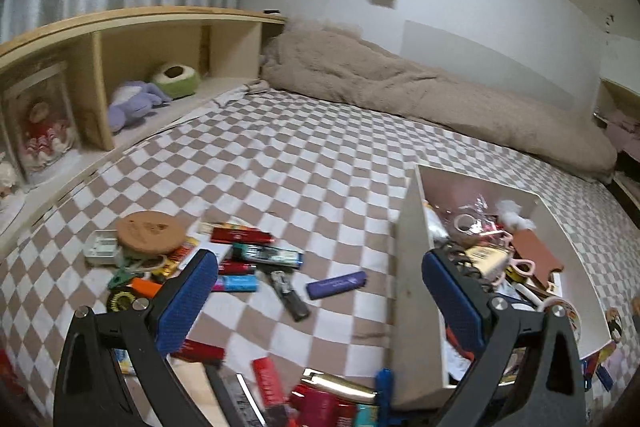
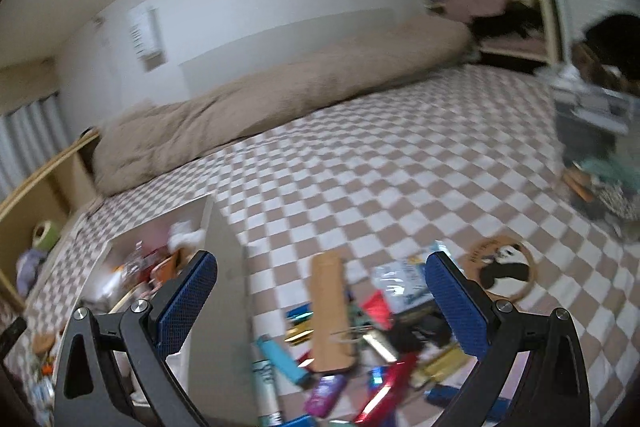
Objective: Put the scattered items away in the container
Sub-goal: 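Move both tools toward the panda cork coaster and white medicine packet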
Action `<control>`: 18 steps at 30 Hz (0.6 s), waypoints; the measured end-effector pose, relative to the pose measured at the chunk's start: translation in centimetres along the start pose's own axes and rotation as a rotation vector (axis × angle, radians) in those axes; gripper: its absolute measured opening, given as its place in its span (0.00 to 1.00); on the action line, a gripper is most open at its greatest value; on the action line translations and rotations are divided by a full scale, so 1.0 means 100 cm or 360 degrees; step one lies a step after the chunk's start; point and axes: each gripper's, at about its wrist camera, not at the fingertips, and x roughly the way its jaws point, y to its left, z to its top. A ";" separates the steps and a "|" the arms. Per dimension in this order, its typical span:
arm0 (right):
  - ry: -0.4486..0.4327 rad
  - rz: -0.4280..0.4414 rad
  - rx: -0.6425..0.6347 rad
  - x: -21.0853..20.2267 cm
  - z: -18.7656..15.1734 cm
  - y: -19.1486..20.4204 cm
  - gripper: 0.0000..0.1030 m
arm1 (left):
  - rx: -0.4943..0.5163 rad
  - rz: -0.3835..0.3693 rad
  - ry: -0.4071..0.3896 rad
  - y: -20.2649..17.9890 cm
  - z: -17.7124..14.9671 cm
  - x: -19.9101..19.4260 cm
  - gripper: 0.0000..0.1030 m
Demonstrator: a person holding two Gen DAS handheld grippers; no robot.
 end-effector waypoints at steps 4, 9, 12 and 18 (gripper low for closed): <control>0.0040 -0.0107 0.0122 0.009 0.000 -0.031 1.00 | -0.0014 0.0061 0.0015 0.013 0.001 0.003 1.00; 0.0073 -0.0241 0.0203 0.024 -0.003 -0.063 1.00 | 0.0026 0.0140 0.0004 0.021 -0.001 0.002 1.00; 0.0089 -0.0373 0.0203 0.034 -0.004 -0.083 1.00 | 0.0030 0.0152 0.0018 0.025 -0.003 0.004 1.00; 0.0133 -0.0561 0.0377 0.052 -0.009 -0.124 1.00 | -0.0019 0.0156 0.0049 0.030 -0.002 0.005 1.00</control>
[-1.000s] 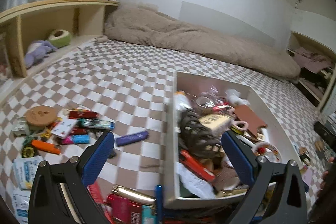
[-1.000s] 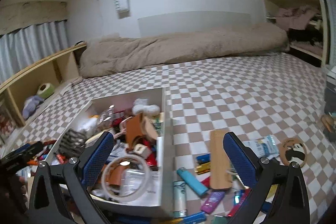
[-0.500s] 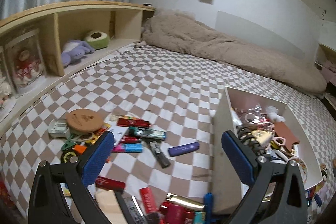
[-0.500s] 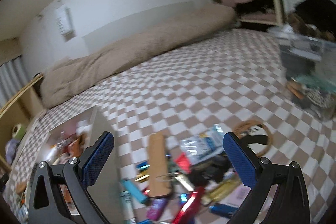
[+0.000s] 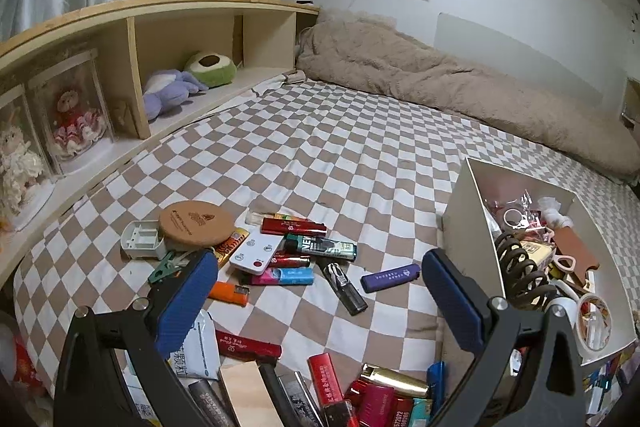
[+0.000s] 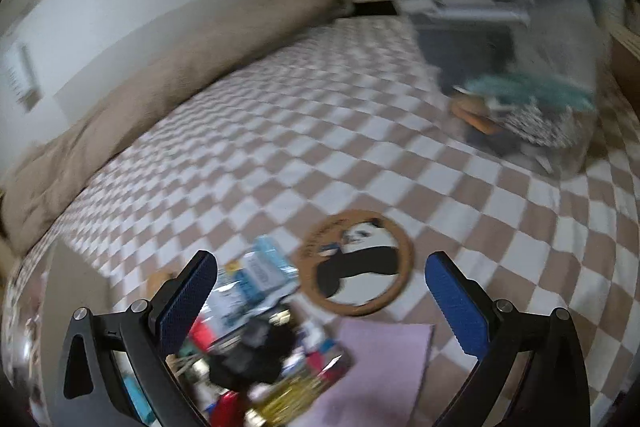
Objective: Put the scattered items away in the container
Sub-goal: 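Move both tools toward the panda cork coaster and white medicine packet, then grasp the panda cork coaster with the right tool while the left tool grasps the white medicine packet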
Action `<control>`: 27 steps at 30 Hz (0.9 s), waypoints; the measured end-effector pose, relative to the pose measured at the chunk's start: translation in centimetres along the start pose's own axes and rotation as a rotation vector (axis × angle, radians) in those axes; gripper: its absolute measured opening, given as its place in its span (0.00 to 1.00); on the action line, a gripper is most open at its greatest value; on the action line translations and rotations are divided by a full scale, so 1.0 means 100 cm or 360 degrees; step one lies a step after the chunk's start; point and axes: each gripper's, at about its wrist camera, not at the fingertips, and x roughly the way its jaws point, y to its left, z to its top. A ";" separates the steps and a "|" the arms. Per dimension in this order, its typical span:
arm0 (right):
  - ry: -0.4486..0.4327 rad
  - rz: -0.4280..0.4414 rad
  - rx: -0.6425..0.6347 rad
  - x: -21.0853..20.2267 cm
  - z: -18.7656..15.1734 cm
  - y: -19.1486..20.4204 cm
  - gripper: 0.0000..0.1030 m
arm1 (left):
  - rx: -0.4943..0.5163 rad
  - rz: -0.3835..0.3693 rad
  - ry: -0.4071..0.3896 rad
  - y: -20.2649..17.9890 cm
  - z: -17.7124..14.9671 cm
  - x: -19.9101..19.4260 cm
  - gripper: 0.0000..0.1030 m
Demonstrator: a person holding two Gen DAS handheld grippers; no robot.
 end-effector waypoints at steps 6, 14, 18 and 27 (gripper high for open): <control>0.0052 -0.0258 -0.0142 0.029 0.000 0.008 1.00 | -0.0020 -0.0008 0.0015 0.002 0.000 0.002 1.00; 0.0263 -0.0332 -0.0163 0.069 -0.004 0.004 1.00 | -0.0101 0.0056 0.0081 0.016 -0.002 0.011 1.00; 0.0317 -0.0308 -0.0157 0.080 -0.003 0.003 1.00 | -0.0152 0.0166 0.0147 0.028 -0.004 0.019 1.00; 0.0343 -0.0312 -0.0300 0.085 -0.009 0.028 1.00 | -0.0166 0.0432 0.0250 0.061 -0.019 0.033 1.00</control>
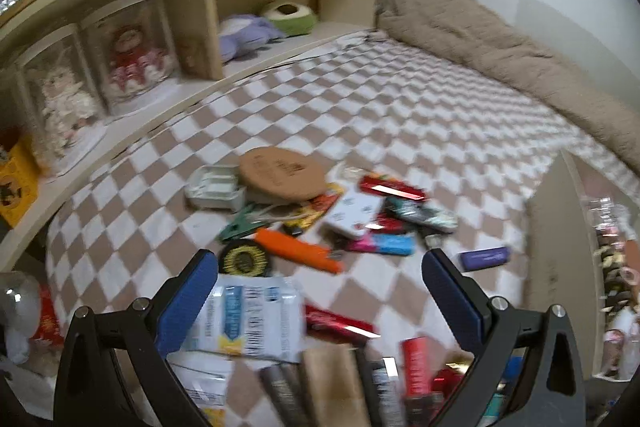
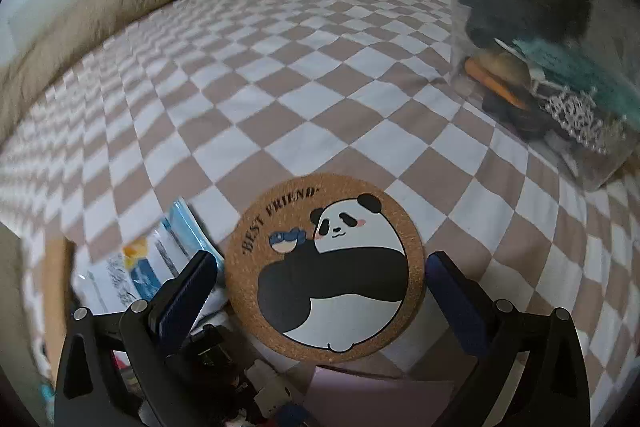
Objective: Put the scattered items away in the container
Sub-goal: 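Grasp the panda cork coaster with the right tool while the left tool grasps the white medicine packet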
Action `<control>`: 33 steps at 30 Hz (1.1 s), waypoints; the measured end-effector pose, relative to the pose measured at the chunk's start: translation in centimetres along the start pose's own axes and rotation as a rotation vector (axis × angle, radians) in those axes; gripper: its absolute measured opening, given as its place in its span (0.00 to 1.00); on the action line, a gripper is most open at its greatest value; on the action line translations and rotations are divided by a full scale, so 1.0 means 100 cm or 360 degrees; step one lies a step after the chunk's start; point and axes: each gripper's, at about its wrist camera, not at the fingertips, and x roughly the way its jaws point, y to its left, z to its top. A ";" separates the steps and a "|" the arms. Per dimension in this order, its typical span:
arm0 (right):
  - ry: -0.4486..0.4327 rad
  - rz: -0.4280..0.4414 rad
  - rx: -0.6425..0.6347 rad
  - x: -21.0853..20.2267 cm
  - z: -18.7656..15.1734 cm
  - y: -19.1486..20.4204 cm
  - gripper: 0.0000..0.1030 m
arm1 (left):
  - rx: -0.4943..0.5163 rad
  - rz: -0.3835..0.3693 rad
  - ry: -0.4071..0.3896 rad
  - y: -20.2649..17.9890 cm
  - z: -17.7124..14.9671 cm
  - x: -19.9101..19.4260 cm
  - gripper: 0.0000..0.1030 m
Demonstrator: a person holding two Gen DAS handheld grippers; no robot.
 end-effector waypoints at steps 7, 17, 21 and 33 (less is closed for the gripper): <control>0.0059 0.0027 0.0082 0.008 0.000 -0.008 1.00 | 0.0046 0.0184 0.0095 0.019 -0.012 0.024 1.00; 0.0045 0.0052 0.0130 0.000 -0.004 -0.014 0.97 | 0.0069 0.0310 0.0264 0.029 -0.021 0.051 1.00; 0.0040 0.0074 0.0167 -0.004 -0.005 -0.020 0.97 | 0.0054 0.0224 0.0338 0.028 -0.025 0.059 1.00; 0.0030 0.0195 0.0287 -0.015 -0.007 -0.034 0.97 | -0.0060 0.0073 0.0317 0.040 -0.039 0.053 0.90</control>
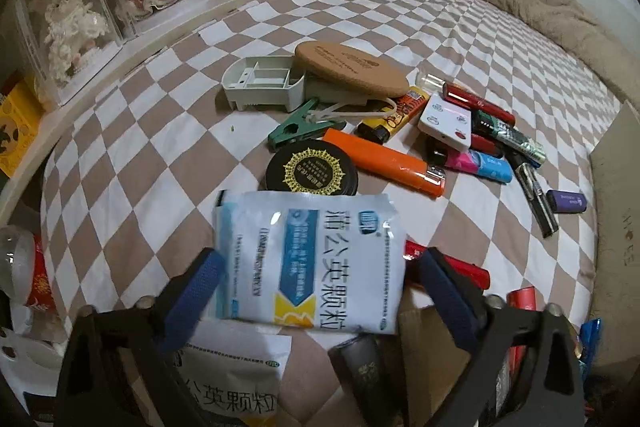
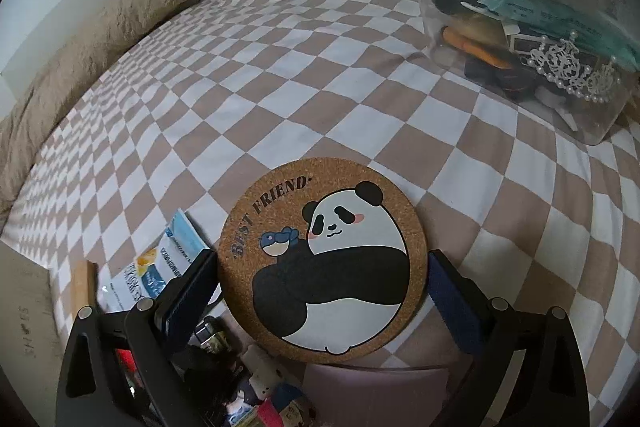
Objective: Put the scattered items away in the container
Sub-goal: 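Grasp the panda cork coaster with the right tool while the left tool grasps the white medicine packet, then lift the coaster and medicine packet and carry both over the white box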
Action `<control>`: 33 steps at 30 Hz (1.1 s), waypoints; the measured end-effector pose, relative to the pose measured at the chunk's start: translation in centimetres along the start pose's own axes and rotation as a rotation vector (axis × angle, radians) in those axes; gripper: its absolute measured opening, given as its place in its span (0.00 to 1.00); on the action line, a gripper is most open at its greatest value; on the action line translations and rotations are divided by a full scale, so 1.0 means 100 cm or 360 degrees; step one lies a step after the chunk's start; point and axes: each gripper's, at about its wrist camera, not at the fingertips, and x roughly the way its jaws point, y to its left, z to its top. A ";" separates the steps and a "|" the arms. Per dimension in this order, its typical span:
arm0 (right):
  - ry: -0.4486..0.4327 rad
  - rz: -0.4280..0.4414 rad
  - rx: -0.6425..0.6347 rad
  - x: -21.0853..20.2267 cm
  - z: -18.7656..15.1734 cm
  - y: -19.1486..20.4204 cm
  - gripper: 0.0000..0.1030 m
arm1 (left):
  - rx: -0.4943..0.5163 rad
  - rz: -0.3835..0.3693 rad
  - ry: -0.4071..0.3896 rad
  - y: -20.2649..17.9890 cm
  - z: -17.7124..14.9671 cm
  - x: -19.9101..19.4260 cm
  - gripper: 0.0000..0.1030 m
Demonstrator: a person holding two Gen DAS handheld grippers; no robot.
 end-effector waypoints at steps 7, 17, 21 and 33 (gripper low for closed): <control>-0.0078 0.0032 -0.0055 -0.019 -0.002 0.010 0.97 | 0.0035 -0.0063 -0.0041 -0.002 -0.003 -0.005 0.74; -0.0187 0.0113 -0.0080 -0.043 -0.001 0.021 0.97 | -0.0033 -0.0124 -0.0077 0.004 -0.002 -0.010 0.66; -0.0194 0.0113 -0.0103 -0.044 -0.002 0.023 0.97 | -0.0081 -0.0147 -0.0100 0.008 -0.001 -0.012 0.65; -0.0281 0.0202 -0.0123 -0.069 -0.002 0.028 0.97 | -0.0091 -0.0118 -0.0247 0.002 0.002 -0.032 0.65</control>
